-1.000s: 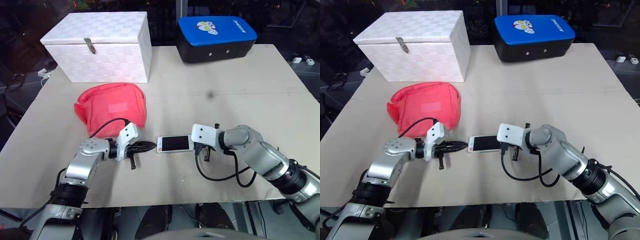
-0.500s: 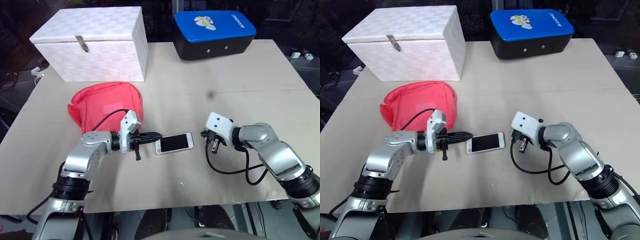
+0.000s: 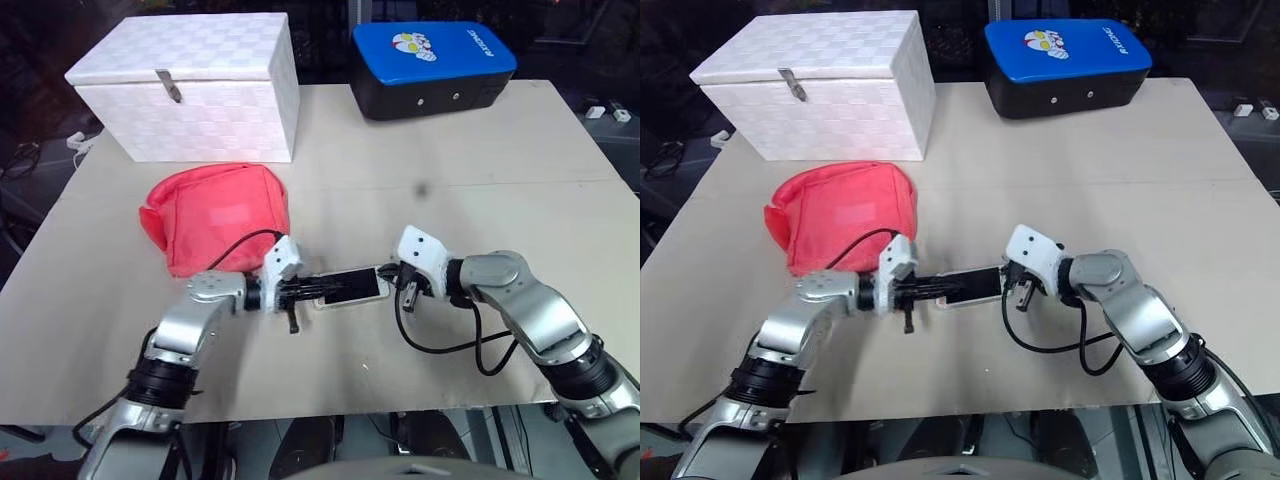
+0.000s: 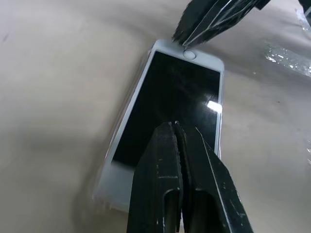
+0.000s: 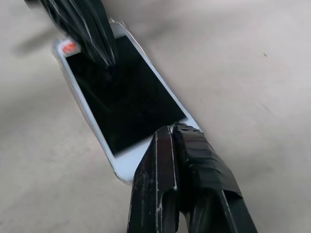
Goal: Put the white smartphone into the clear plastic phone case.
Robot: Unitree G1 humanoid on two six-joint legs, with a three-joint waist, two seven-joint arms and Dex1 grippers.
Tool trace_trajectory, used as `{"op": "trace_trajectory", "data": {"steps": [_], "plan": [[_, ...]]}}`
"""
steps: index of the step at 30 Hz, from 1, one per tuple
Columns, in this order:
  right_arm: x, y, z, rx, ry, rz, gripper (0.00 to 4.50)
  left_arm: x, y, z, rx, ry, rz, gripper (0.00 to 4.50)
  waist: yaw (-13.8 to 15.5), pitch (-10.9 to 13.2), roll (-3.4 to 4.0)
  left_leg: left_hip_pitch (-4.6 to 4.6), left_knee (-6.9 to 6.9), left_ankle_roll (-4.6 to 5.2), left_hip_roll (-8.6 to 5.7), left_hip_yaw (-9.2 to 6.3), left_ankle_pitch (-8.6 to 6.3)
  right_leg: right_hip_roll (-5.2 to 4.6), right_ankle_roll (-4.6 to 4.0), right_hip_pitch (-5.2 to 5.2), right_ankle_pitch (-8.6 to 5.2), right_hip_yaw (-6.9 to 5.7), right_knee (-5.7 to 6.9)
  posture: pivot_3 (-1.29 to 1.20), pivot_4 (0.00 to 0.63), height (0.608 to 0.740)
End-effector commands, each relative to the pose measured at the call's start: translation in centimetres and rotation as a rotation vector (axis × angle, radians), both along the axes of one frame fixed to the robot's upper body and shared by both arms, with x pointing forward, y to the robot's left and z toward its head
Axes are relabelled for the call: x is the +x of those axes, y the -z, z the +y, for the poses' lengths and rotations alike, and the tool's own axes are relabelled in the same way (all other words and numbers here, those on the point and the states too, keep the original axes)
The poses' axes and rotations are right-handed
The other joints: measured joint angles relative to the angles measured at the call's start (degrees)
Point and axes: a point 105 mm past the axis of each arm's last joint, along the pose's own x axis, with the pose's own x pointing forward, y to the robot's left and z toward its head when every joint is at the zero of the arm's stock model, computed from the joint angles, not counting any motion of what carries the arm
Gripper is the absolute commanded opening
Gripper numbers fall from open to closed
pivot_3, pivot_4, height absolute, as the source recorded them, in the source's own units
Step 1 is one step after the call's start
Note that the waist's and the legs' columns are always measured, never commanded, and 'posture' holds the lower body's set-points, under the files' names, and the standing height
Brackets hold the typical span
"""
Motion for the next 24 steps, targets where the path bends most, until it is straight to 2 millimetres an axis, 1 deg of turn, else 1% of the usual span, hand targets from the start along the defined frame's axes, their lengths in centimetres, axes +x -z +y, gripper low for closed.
{"op": "trace_trajectory", "data": {"steps": [1,3,5,6,9,12,16,20,23,24], "plan": [[0.4,-0.3,0.2,0.043,0.022,0.026,0.00,-0.1,2.6,1.0,0.089,-0.051,0.054,0.06,-0.02,-0.02,0.01,0.04,0.00,-0.01,0.00,0.00,0.01,0.00,0.00,0.02,0.00,0.00,0.01,0.00,0.150,0.740],[0.8,1.5,-0.2,0.008,0.067,0.125,0.00,-0.2,2.8,1.3,0.087,-0.058,0.058,0.06,-0.04,-0.04,0.03,0.18,-0.01,-0.02,0.00,0.00,0.01,0.01,0.00,0.14,0.00,-0.01,0.02,0.00,0.150,0.740],[0.9,3.1,-0.6,-0.039,0.073,0.193,0.00,-0.2,3.0,1.5,0.091,-0.063,0.056,0.06,-0.08,-0.06,0.04,0.34,-0.01,-0.01,0.00,0.00,0.01,0.00,0.00,0.32,0.00,0.00,0.01,0.00,0.150,0.740],[1.0,3.7,-0.7,-0.053,0.078,0.222,0.00,-0.3,3.1,1.5,0.091,-0.065,0.055,0.06,-0.08,-0.10,0.03,0.68,-0.07,0.00,0.00,0.01,0.00,0.00,0.00,0.61,0.00,0.02,-0.05,0.00,0.150,0.740],[0.8,4.9,-0.8,-0.092,0.059,0.294,0.00,-0.2,3.2,1.6,0.095,-0.075,0.050,0.06,-0.12,-0.34,0.08,1.04,-0.12,0.24,0.01,0.00,-0.14,0.00,-0.01,0.96,-0.01,0.00,-0.07,0.00,0.150,0.740],[0.4,6.3,-1.2,-0.143,0.045,0.354,0.00,-0.2,3.3,1.6,0.090,-0.085,0.048,0.06,-0.11,-0.69,0.20,1.23,-0.12,0.26,0.01,0.00,-0.16,0.01,-0.01,1.14,-0.02,0.00,-0.07,0.00,0.150,0.740],[-0.3,8.4,-1.7,-0.219,0.023,0.433,0.00,-0.4,3.5,1.5,0.085,-0.093,0.047,0.06,-0.13,-1.09,0.16,1.82,-0.34,0.29,0.01,0.01,-0.18,0.00,-0.01,1.65,-0.04,0.03,-0.16,0.00,0.150,0.740],[-1.3,10.9,-2.2,-0.277,0.013,0.524,0.00,-0.9,3.8,1.4,0.086,-0.100,0.058,0.06,-0.09,-2.04,0.28,1.89,-0.40,0.30,0.01,0.01,-0.18,-0.01,-0.02,1.67,-0.04,0.04,-0.17,0.00,0.150,0.740],[-0.8,12.1,-2.6,-0.278,0.047,0.542,0.00,-1.1,4.1,1.4,0.090,-0.110,0.066,0.06,-0.13,-2.52,0.28,2.22,-0.63,0.30,0.02,0.01,-0.19,-0.01,-0.02,1.97,-0.05,0.06,-0.36,0.00,0.150,0.740],[-0.4,12.2,-2.7,-0.270,0.064,0.537,0.00,-1.1,4.1,1.4,0.090,-0.115,0.068,0.06,-0.14,-2.53,0.33,2.52,-0.82,0.31,0.02,0.01,-0.19,-0.02,-0.02,2.26,-0.06,0.07,-0.47,0.00,0.150,0.740]]}}
